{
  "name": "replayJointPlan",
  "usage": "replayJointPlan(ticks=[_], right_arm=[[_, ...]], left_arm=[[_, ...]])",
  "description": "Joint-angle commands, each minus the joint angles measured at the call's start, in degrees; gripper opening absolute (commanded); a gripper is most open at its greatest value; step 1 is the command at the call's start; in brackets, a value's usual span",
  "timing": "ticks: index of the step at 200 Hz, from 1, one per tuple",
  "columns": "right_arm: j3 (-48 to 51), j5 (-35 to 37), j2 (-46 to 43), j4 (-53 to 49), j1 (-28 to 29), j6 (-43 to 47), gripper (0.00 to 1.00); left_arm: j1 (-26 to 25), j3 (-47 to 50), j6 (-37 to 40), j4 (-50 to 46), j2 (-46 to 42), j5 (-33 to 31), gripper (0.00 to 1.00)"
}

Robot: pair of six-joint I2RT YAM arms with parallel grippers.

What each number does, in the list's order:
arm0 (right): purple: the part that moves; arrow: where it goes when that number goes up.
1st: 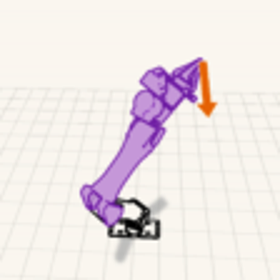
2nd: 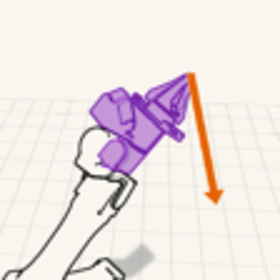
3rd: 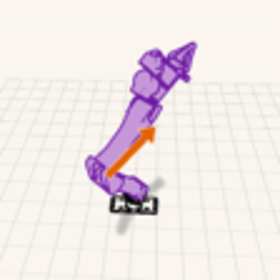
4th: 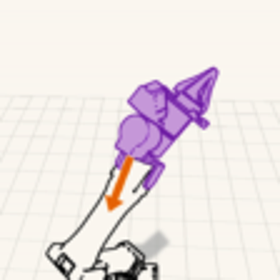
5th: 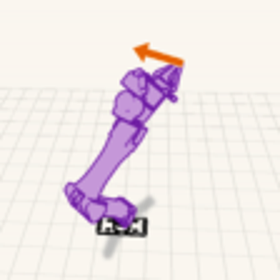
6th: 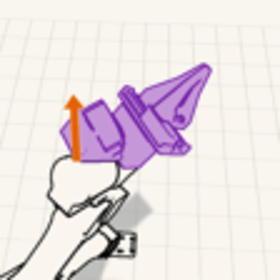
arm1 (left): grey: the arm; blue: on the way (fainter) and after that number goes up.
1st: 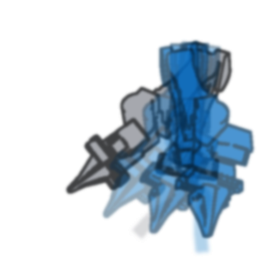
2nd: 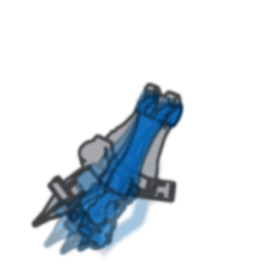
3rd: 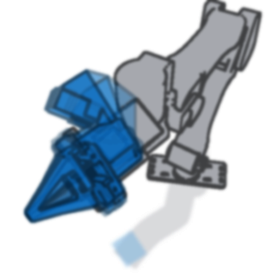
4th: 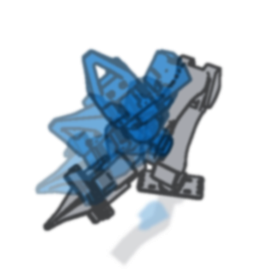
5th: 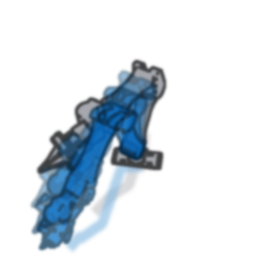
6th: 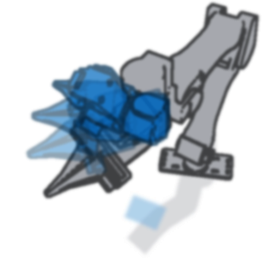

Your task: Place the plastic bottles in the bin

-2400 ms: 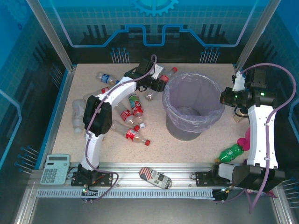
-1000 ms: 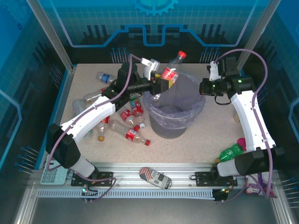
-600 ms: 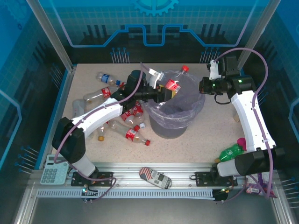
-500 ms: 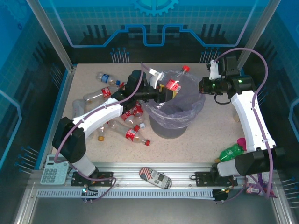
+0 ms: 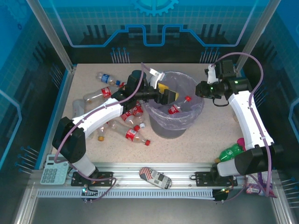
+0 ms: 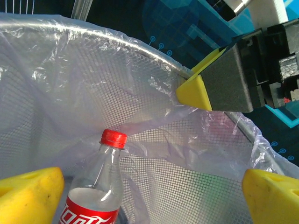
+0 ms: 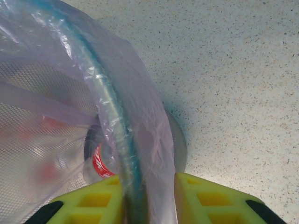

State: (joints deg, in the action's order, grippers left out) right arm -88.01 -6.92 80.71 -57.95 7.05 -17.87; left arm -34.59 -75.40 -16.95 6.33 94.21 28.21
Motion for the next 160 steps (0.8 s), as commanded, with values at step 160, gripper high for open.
replayJointPlan(ticks=[160], right_arm=[[-2.25, 1.32, 2.61, -1.27, 0.16, 1.16, 0.12]], left_arm=[[29.12, -5.65, 4.85, -34.34, -13.16, -20.71, 0.99]])
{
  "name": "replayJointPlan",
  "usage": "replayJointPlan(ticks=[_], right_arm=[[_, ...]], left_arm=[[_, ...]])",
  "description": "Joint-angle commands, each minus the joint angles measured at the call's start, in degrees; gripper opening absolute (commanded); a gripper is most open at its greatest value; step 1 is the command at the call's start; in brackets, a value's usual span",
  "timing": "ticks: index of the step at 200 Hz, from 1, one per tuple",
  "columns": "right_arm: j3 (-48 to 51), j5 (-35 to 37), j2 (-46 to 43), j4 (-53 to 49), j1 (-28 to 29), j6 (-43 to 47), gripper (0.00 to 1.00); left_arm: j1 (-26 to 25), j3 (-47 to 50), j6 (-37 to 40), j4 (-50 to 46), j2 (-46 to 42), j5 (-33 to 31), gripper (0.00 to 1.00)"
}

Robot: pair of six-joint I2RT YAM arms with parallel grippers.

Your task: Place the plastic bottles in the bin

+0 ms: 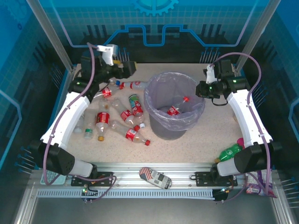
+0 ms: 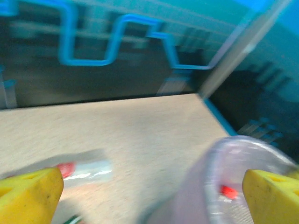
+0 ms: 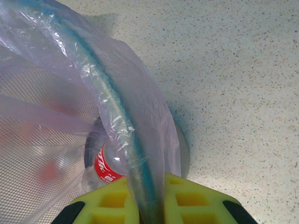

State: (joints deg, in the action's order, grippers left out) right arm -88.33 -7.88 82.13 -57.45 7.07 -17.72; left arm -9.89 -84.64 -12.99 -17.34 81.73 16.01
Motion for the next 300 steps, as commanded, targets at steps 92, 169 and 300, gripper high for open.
replayJointPlan(ticks=[92, 169, 300], right_arm=[[-8.49, 4.74, 4.15, -3.74, 0.58, 2.59, 0.07], [-10.2, 3.66, 7.69, -3.5, 0.49, 4.18, 0.08], [-10.56, 3.29, 8.06, -3.44, 0.68, 3.65, 0.08]], left_arm=[[19.85, 22.49, -5.28, -5.18, -1.82, -29.25, 0.99], [32.9, 20.19, -3.09, -3.94, 12.33, -27.24, 0.99], [32.92, 10.47, 9.43, -12.35, 27.87, -22.25, 0.98]])
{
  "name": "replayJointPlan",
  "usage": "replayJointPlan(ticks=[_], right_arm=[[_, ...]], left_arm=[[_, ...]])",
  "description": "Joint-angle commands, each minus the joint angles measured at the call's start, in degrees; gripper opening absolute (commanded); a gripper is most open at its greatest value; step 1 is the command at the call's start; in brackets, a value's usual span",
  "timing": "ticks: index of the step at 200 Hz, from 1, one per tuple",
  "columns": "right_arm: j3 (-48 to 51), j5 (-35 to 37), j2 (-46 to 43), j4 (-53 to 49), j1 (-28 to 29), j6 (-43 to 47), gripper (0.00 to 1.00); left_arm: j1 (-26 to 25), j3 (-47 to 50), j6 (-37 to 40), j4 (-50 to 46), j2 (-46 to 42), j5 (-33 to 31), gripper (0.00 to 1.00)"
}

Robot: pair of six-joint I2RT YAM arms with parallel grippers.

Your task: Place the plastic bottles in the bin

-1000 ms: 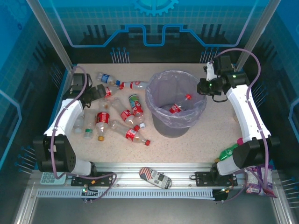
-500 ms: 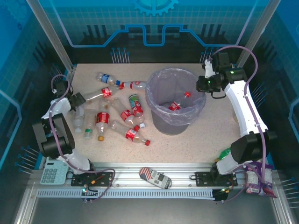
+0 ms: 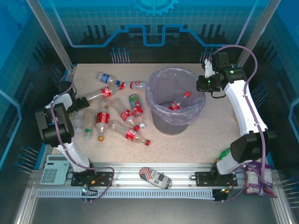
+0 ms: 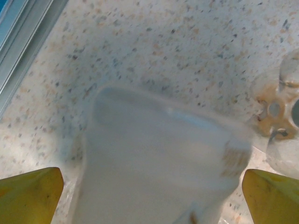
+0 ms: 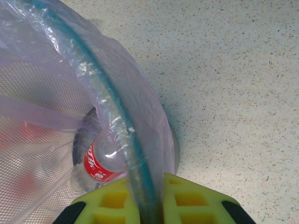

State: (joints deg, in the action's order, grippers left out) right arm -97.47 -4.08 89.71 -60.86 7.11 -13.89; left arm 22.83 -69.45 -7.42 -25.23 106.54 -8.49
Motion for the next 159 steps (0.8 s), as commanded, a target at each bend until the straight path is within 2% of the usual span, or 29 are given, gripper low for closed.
replayJointPlan(ticks=[1, 27, 54, 84, 126, 159], right_arm=[[-1.41, -0.5, 0.43, -0.04, 0.63, -0.17, 0.08], [-1.42, -0.32, 0.38, -0.22, 0.7, -0.44, 0.08], [-0.94, -0.16, 0.07, -0.14, 0.75, -0.95, 0.08], [0.32, -0.14, -0.59, -0.22, 0.77, -1.23, 0.08], [0.7, -0.7, -0.72, -0.15, 0.8, -1.4, 0.08], [0.91, -0.75, -0.85, 0.06, 1.08, -1.49, 0.08]], left_arm=[[0.2, -4.86, 3.92, -4.6, 3.15, 2.21, 0.98], [0.2, -5.68, 4.72, -5.28, 4.2, 2.37, 0.93], [0.15, -5.6, 4.3, -5.35, 4.03, 2.72, 0.83], [0.2, -4.57, 3.85, -5.17, 3.2, 2.66, 0.78], [0.16, -2.31, 2.51, -4.75, -1.5, 2.79, 0.69], [0.09, -1.03, 1.26, -5.01, -6.58, 1.98, 0.67]])
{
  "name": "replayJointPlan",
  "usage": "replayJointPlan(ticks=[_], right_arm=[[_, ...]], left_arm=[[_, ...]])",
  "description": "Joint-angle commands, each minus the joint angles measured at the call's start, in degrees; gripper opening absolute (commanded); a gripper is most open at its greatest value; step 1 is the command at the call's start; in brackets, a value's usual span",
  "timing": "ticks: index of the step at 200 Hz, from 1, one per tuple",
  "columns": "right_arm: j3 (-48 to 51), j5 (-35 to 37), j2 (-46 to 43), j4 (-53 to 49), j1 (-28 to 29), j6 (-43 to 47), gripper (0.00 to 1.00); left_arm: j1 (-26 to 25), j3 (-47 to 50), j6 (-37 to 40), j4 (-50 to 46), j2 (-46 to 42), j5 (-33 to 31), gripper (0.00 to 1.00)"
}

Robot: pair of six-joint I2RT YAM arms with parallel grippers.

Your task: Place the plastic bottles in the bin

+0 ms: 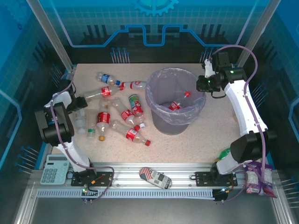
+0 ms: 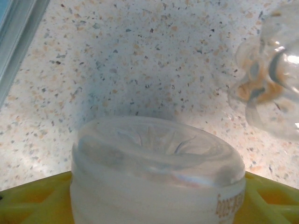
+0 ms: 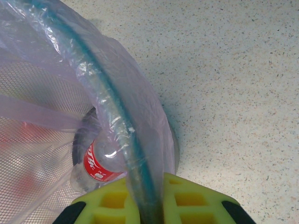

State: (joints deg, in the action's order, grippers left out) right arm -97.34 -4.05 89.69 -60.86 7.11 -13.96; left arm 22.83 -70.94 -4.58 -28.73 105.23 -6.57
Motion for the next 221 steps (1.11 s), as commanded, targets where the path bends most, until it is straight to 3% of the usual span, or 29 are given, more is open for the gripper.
replayJointPlan(ticks=[1, 65, 98, 138, 185, 221], right_arm=[[0.76, -0.77, -0.83, 0.05, 1.07, -1.38, 0.08], [1.93, -0.52, -1.49, 0.29, 1.34, -1.69, 0.08], [2.67, -0.35, -1.8, 0.95, 1.37, -1.86, 0.08], [2.73, -0.87, -1.98, 1.28, 1.54, -2.22, 0.08], [2.68, 0.01, -2.25, 1.18, 1.86, -2.67, 0.08], [2.68, 0.29, -2.33, 1.27, 2.23, -2.83, 0.08]], left_arm=[[0.1, 0.45, -1.58, -1.6, -5.5, 0.06, 0.67], [-1.06, -0.13, -3.35, -4.45, -19.23, -1.25, 0.66], [-3.28, 2.05, -14.35, 5.87, -28.11, 21.1, 0.6], [-18.32, -3.42, -19.69, 11.45, -31.93, 23.01, 0.55], [-35.57, -11.9, -23.75, 21.77, -30.85, 16.42, 0.52], [-46.72, -15.24, -23.14, 32.12, -25.06, 13.02, 0.53]])
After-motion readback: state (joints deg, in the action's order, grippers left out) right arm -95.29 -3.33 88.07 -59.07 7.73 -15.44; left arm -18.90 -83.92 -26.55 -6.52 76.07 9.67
